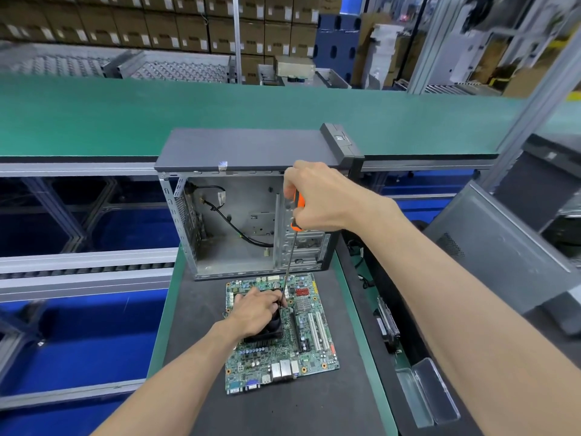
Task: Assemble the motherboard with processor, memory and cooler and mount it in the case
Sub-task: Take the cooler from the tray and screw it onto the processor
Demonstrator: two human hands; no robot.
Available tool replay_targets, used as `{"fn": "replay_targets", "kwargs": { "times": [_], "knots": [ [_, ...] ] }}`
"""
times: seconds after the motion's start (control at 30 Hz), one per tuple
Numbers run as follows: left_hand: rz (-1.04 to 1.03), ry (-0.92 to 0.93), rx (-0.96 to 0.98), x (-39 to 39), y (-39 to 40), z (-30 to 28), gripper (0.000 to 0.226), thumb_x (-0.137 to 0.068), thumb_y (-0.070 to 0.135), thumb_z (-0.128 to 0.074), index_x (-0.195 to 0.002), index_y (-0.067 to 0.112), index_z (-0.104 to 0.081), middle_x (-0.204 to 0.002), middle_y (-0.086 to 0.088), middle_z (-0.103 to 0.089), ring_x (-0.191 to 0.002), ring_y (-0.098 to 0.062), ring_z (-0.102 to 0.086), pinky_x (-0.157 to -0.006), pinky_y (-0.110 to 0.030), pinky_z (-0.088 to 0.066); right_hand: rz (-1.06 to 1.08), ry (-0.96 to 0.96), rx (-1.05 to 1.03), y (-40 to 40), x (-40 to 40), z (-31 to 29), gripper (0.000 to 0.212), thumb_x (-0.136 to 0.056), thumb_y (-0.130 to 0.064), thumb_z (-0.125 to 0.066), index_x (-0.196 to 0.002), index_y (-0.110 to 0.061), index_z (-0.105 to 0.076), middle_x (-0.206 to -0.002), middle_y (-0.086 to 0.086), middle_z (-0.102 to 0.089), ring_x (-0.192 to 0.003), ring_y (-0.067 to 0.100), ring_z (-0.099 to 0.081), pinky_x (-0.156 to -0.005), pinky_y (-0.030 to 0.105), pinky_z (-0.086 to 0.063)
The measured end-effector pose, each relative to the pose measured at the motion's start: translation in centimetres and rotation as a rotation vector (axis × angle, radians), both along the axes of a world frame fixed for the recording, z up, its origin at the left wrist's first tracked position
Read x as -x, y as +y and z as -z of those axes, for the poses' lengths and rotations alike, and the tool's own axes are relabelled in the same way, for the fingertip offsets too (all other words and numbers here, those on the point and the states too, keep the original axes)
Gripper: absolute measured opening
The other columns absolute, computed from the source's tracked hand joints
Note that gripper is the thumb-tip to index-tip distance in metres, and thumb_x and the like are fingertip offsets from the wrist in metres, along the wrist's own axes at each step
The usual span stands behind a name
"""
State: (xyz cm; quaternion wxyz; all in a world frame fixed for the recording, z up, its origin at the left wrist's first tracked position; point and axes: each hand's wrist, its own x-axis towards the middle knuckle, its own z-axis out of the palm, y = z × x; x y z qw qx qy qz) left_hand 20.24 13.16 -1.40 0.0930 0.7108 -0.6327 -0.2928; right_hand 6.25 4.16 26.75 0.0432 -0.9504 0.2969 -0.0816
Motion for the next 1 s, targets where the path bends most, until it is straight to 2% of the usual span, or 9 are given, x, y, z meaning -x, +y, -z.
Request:
{"fn": "replay_targets", "kwargs": {
  "times": [0.13, 0.23, 0.3, 0.4, 0.5, 0.63, 0.8, 0.87, 1.0],
  "knots": [
    [-0.004, 0.004, -0.001, -0.07, -0.06, 0.18, 0.028, -0.104, 0.023, -0.037, -0.104, 0.043, -0.057, -0.135, 0.026, -0.052, -0.109, -0.012, -0.036, -0.093, -0.042, -0.023, 0.047, 0.002, 0.080, 0.04, -0.16, 0.30, 0.012, -0.081, -0.027, -0.063, -0.086, -0.016, -0.057, -0.075, -0.003, -0.043, -0.077, 0.031, -0.051, -0.060, 0.032, -0.034],
    [-0.002, 0.004, -0.005, -0.11, -0.13, 0.30, 0.028, -0.104, 0.024, -0.037, -0.101, 0.043, -0.056, -0.134, 0.027, -0.051, -0.110, -0.011, -0.036, -0.090, -0.041, -0.022, 0.095, 0.023, 0.214, 0.33, -0.36, 0.41, 0.031, -0.089, -0.043, -0.057, -0.075, -0.018, -0.047, -0.073, 0.000, -0.038, -0.069, 0.031, -0.043, -0.060, 0.035, -0.030],
    [0.003, 0.007, -0.006, -0.15, -0.15, 0.33, 0.028, -0.104, 0.023, -0.037, -0.101, 0.043, -0.056, -0.132, 0.028, -0.052, -0.109, -0.012, -0.036, -0.090, -0.041, -0.022, 0.040, 0.016, 0.137, 0.45, -0.57, 0.12, 0.018, -0.081, -0.035, -0.060, -0.084, -0.018, -0.052, -0.082, 0.002, -0.048, -0.074, 0.031, -0.050, -0.060, 0.036, -0.035],
    [0.019, 0.003, -0.007, -0.28, -0.20, 0.41, 0.029, -0.104, 0.023, -0.036, -0.101, 0.044, -0.056, -0.130, 0.030, -0.050, -0.107, -0.012, -0.036, -0.091, -0.042, -0.023, -0.003, 0.021, -0.039, 0.26, -0.45, -0.27, 0.027, -0.067, -0.014, -0.056, -0.094, -0.018, -0.059, -0.084, -0.001, -0.057, -0.081, 0.028, -0.058, -0.061, 0.031, -0.044],
    [0.028, 0.005, -0.011, -0.39, -0.23, 0.61, 0.029, -0.104, 0.023, -0.037, -0.099, 0.046, -0.054, -0.134, 0.032, -0.047, -0.108, -0.011, -0.034, -0.096, -0.045, -0.024, 0.050, 0.023, 0.049, 0.07, -0.68, 0.00, 0.012, -0.079, -0.023, -0.059, -0.088, -0.016, -0.057, -0.078, 0.001, -0.048, -0.077, 0.032, -0.055, -0.062, 0.034, -0.042],
    [0.031, 0.009, -0.019, -0.45, -0.32, 0.69, 0.030, -0.105, 0.024, -0.036, -0.099, 0.048, -0.054, -0.136, 0.034, -0.045, -0.109, -0.010, -0.032, -0.095, -0.044, -0.023, 0.084, 0.024, 0.184, 0.14, -0.68, 0.28, 0.027, -0.087, -0.039, -0.057, -0.081, -0.015, -0.049, -0.075, 0.001, -0.040, -0.071, 0.031, -0.047, -0.063, 0.037, -0.034],
    [0.018, 0.018, -0.008, -0.45, -0.33, 0.89, 0.031, -0.105, 0.024, -0.036, -0.098, 0.048, -0.054, -0.132, 0.031, -0.048, -0.109, -0.011, -0.033, -0.092, -0.043, -0.020, 0.001, 0.003, -0.074, -0.25, -0.49, -0.07, 0.022, -0.074, -0.016, -0.060, -0.094, -0.023, -0.053, -0.087, 0.000, -0.054, -0.081, 0.026, -0.053, -0.063, 0.030, -0.038],
    [0.015, 0.019, -0.004, -0.41, -0.32, 0.95, 0.030, -0.105, 0.024, -0.037, -0.098, 0.048, -0.054, -0.134, 0.031, -0.047, -0.110, -0.010, -0.033, -0.092, -0.042, -0.018, 0.046, 0.006, 0.019, -0.26, -0.63, 0.11, 0.013, -0.081, -0.026, -0.062, -0.089, -0.019, -0.054, -0.081, 0.002, -0.049, -0.076, 0.029, -0.052, -0.062, 0.033, -0.036],
    [0.016, 0.006, -0.004, -0.39, -0.34, 0.91, 0.030, -0.105, 0.024, -0.036, -0.099, 0.047, -0.055, -0.136, 0.031, -0.047, -0.110, -0.010, -0.033, -0.091, -0.042, -0.020, 0.098, 0.004, 0.163, 0.19, -0.84, 0.15, 0.028, -0.085, -0.042, -0.059, -0.081, -0.015, -0.051, -0.075, 0.001, -0.041, -0.060, 0.022, -0.041, -0.059, 0.034, -0.030]
  ]
}}
